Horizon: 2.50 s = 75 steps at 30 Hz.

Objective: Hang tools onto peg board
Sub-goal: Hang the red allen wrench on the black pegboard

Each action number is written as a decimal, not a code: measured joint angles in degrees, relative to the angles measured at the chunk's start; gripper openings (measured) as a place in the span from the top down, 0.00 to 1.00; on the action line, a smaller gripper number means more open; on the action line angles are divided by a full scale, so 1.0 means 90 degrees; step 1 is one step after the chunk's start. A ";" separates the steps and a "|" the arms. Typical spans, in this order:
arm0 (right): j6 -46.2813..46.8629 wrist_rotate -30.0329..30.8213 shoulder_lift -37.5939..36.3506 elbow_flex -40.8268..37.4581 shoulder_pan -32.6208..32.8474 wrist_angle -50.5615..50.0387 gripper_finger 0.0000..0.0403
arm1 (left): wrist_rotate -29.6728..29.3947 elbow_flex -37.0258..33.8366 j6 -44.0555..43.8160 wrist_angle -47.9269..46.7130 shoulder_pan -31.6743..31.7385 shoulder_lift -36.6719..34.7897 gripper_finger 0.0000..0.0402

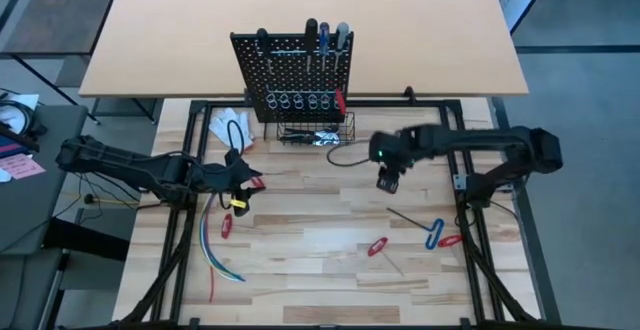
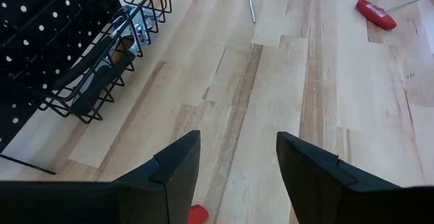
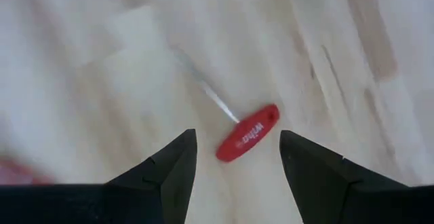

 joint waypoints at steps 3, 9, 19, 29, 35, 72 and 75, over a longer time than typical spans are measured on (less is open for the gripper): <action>0.0960 0.0576 -0.0025 -0.0903 0.0270 0.0685 0.46 | -0.0044 0.0000 0.0192 0.0060 0.0000 0.0001 0.53; 0.1778 0.1387 0.0138 -0.1777 0.0674 0.1402 0.46 | -0.0101 0.0000 0.0379 0.0346 0.0000 0.0002 0.53; 0.1539 0.0998 0.0133 -0.2460 0.0633 0.2921 0.50 | -0.0102 0.0002 0.0506 0.0525 0.0000 0.0000 0.53; 0.0849 0.0262 0.0241 -0.2824 0.0234 0.3791 0.65 | -0.0102 0.0002 0.0514 0.0522 0.0000 0.0000 0.53; 0.0474 0.0769 0.0344 -0.2855 0.0693 0.4285 0.82 | -0.0102 0.0002 0.0527 0.0527 0.0000 0.0000 0.53; -0.6023 0.6454 0.3205 0.2809 0.3730 0.4728 0.82 | 0.1025 0.0005 0.0530 0.6400 -0.0007 0.2115 0.51; -0.6121 0.6460 0.3259 0.2950 0.3730 0.4739 0.82 | 0.1109 0.0002 0.0782 0.6224 -0.0003 0.2115 0.51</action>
